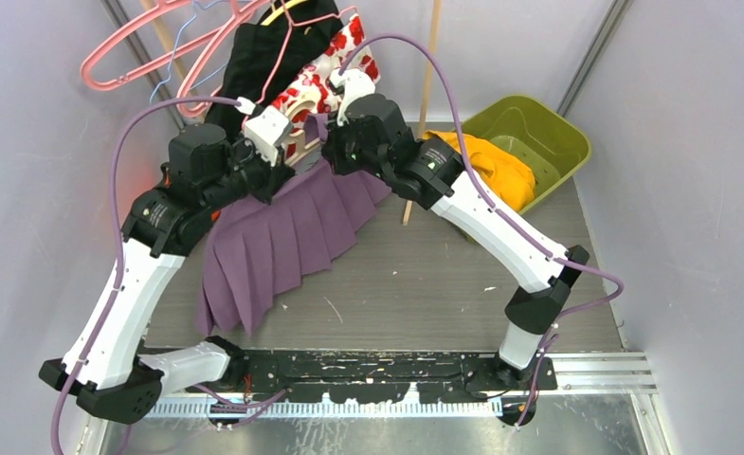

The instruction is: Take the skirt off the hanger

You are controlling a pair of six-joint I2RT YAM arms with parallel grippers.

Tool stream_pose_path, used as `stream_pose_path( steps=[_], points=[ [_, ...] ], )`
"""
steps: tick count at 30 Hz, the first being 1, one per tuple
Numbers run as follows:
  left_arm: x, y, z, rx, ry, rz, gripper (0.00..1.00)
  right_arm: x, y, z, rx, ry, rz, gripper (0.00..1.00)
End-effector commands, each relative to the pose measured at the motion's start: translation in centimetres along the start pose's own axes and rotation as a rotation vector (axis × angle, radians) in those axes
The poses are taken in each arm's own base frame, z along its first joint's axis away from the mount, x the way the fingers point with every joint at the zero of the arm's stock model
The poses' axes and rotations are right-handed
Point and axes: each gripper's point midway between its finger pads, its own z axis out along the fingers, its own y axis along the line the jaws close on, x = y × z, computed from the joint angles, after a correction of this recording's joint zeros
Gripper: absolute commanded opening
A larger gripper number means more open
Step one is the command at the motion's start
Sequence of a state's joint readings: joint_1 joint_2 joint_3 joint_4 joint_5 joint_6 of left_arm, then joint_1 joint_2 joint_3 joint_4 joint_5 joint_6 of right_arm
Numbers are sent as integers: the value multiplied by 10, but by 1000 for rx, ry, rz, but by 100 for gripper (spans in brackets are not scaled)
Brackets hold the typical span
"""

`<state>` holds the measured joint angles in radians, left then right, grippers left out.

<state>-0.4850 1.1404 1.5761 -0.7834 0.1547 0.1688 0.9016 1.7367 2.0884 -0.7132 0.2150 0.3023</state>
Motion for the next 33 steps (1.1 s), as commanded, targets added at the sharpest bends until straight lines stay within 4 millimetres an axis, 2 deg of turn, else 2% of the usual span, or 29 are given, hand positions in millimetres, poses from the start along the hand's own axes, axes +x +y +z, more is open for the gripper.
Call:
stream_pose_path(
  steps=[1, 5, 9, 14, 16, 21, 25, 29, 33],
  points=[
    [-31, 9, -42, -69, -114, 66, 0, -48, -29, -20, 148, -187, 29, 1],
    [-3, 2, -44, -43, -19, 72, 0, -72, -45, -39, 228, -277, -6, 1],
    [22, -3, -49, -26, 44, 77, 0, -99, -65, -66, 336, -378, -56, 1],
    [50, 0, -62, -66, 129, 90, 0, -122, -92, -88, 463, -449, -100, 1],
    [53, 5, -69, -98, 134, 95, 0, -123, -101, -89, 488, -450, -107, 1],
    [40, 13, -100, -174, 61, 102, 0, -117, -121, -84, 528, -429, -117, 1],
    [36, 9, -125, -172, 50, 115, 0, -118, -141, -85, 570, -428, -100, 1],
    [44, 3, -145, -156, 74, 127, 0, -121, -158, -88, 599, -437, -84, 1],
    [67, -7, -159, -141, 110, 80, 0, -125, -169, -92, 626, -449, -83, 1]
  ],
)
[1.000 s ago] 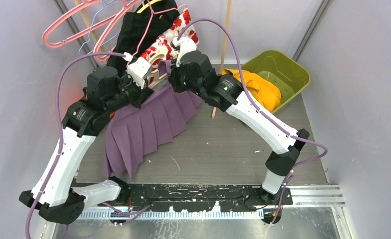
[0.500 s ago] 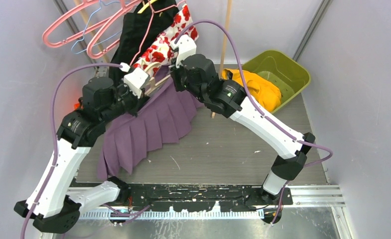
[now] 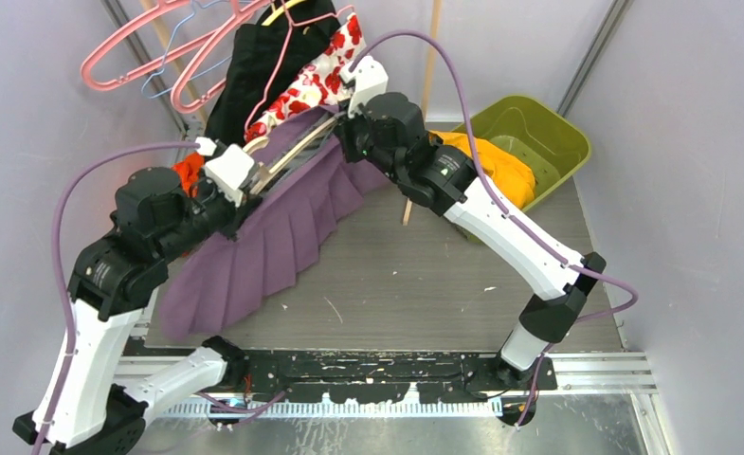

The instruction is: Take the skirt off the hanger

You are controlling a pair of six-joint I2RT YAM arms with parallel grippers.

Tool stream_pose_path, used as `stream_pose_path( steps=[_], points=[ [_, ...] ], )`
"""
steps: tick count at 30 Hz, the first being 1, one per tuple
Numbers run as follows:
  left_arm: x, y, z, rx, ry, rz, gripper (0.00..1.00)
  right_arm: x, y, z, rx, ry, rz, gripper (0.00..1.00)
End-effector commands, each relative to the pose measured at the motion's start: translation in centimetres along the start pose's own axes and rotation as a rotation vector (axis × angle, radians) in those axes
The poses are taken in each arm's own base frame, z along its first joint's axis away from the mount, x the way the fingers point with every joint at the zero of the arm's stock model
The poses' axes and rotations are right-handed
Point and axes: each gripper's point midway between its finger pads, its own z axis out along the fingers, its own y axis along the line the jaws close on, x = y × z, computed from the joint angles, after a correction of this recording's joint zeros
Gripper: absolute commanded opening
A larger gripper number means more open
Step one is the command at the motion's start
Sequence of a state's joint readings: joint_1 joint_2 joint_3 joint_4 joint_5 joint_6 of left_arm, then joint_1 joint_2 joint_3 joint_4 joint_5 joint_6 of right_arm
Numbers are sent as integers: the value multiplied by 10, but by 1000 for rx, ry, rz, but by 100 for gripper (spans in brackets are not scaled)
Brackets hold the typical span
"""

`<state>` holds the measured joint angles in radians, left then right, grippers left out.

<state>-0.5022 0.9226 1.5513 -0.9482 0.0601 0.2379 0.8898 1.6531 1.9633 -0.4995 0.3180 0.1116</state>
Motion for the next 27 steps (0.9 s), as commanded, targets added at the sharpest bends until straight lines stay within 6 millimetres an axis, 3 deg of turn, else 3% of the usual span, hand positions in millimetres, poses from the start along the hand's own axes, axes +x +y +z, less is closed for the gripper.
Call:
stream_pose_path(
  steps=[1, 7, 10, 13, 18, 24, 27],
  points=[
    [58, -6, -83, -50, 135, -8, 0, -80, -165, -57, 577, -228, 8, 1],
    [86, -14, -105, -66, 176, -54, 0, -84, -168, -58, 582, -244, 6, 1],
    [81, -12, -108, -87, 137, -62, 0, -82, -167, -56, 575, -236, 3, 1],
    [64, -7, -96, -101, 64, -73, 0, -76, -166, -56, 569, -221, 8, 1],
    [6, 9, -48, -114, -99, -53, 0, -70, -162, -59, 541, -208, 36, 1],
    [-107, 36, -2, -123, -357, -13, 0, -46, -151, -56, 474, -156, 105, 1],
    [-150, 40, 14, -98, -449, -16, 0, -31, -144, -52, 437, -124, 146, 1]
  ],
)
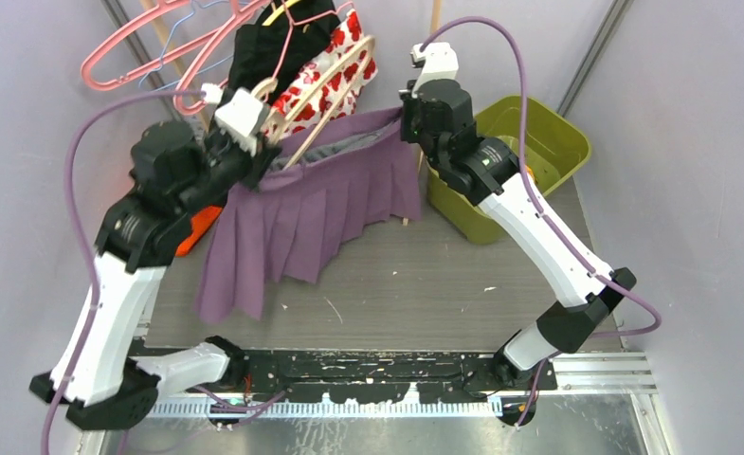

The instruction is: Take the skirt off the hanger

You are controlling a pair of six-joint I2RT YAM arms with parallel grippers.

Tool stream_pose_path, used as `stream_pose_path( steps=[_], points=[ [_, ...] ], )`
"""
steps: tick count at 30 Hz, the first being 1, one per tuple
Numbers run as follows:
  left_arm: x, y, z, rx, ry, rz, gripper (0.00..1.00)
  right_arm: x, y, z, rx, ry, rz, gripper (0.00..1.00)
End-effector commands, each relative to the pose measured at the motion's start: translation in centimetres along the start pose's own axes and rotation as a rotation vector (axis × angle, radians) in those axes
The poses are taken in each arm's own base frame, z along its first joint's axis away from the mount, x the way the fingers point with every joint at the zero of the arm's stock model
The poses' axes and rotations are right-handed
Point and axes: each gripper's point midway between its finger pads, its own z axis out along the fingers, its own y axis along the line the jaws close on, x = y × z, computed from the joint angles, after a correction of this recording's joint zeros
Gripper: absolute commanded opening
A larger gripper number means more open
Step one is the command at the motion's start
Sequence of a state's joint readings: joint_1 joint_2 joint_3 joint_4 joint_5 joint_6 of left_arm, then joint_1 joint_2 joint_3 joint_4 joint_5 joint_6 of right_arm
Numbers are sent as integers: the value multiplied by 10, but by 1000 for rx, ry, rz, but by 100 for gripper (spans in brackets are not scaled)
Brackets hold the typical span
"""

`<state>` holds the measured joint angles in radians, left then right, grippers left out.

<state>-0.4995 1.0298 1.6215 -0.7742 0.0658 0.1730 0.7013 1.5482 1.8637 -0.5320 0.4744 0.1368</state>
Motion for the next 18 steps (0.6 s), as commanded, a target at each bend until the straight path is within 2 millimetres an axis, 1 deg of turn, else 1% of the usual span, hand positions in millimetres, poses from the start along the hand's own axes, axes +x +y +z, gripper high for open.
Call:
stream_pose_path(
  steps=[1, 4, 8, 9, 11, 13, 15, 16, 18],
  points=[
    [-112, 21, 4, -47, -345, 39, 0, -25, -26, -19, 78, -85, 125, 1],
    [-140, 25, 17, -49, -434, 33, 0, -17, -17, -20, 32, -63, 163, 1],
    [-164, 29, 38, -46, -514, 4, 0, -10, 0, -24, -35, -35, 177, 1],
    [-168, 29, 47, -41, -527, -13, 0, -8, 5, -25, -53, -27, 177, 1],
    [-179, 29, 50, -32, -572, -27, 0, -6, 18, -31, -93, -16, 158, 1],
    [-189, 29, 47, -30, -605, -32, 0, -12, 22, -38, -116, -24, 158, 1],
    [-196, 31, 40, -35, -633, -30, 0, -22, 22, -46, -125, -50, 151, 1],
    [-196, 30, 38, -31, -631, -25, 0, -30, 20, -51, -120, -71, 147, 1],
    [-188, 26, 33, -19, -598, -15, 0, -50, 12, -60, -104, -115, 120, 1]
  ],
)
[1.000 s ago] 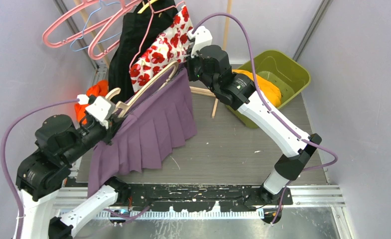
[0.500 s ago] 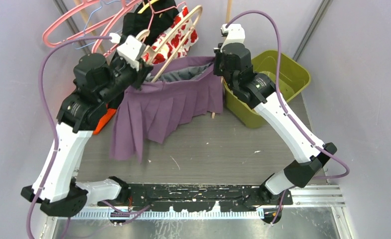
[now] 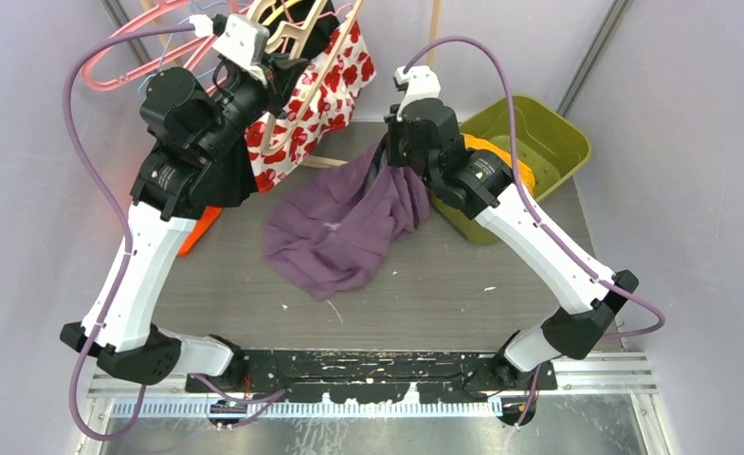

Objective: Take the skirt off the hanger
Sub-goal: Remove the skirt from the hanger, then place the skirt in the bin.

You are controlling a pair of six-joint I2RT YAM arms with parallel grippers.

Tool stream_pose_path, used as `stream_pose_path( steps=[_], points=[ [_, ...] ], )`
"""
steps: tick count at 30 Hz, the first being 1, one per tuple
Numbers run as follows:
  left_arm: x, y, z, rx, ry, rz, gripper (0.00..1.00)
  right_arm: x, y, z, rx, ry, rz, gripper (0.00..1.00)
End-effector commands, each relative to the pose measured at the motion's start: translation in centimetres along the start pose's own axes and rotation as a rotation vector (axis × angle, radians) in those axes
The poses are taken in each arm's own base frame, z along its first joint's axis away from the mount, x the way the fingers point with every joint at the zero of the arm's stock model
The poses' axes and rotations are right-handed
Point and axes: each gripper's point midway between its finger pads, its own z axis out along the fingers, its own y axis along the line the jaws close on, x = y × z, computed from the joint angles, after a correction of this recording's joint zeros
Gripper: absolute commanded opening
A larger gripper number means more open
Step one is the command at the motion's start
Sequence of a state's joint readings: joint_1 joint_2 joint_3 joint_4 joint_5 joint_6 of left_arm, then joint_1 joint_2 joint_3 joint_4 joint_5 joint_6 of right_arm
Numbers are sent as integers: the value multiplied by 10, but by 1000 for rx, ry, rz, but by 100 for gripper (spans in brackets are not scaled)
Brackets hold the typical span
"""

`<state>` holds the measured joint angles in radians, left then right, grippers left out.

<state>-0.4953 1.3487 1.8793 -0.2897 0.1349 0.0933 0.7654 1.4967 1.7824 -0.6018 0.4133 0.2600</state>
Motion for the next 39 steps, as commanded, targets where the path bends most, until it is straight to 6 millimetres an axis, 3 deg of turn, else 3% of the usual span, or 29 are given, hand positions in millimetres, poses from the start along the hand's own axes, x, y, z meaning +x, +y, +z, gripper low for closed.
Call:
stream_pose_path(
  steps=[1, 5, 6, 9, 13, 20, 26, 28, 34, 39],
  points=[
    [-57, 1, -27, 5, -146, 23, 0, -94, -11, -54, -6, -248, 29, 1],
    [-23, -7, -62, 8, -56, 24, 0, -155, -26, -86, 58, -396, -33, 1],
    [-7, -6, -71, -6, -18, 23, 0, -178, -32, -101, 79, -466, -29, 1],
    [15, -4, -107, -49, 56, 44, 0, -228, -54, -138, 179, -639, -21, 1],
    [37, -2, -140, -71, 156, 83, 0, -274, -80, -179, 316, -826, -16, 1],
    [54, -6, -167, -73, 225, 81, 0, -311, -122, -212, 647, -993, -132, 1],
    [58, -8, -166, -56, 241, 83, 0, -342, -158, -207, 744, -1112, -105, 1],
    [57, -8, -163, -51, 237, 86, 0, -352, -171, -214, 764, -1175, -82, 1],
    [63, -10, -154, -36, 253, 91, 0, -350, -226, -207, 911, -1233, -13, 1],
    [70, -7, -149, -41, 276, 114, 0, -346, -271, -199, 922, -1280, 128, 1]
  ],
)
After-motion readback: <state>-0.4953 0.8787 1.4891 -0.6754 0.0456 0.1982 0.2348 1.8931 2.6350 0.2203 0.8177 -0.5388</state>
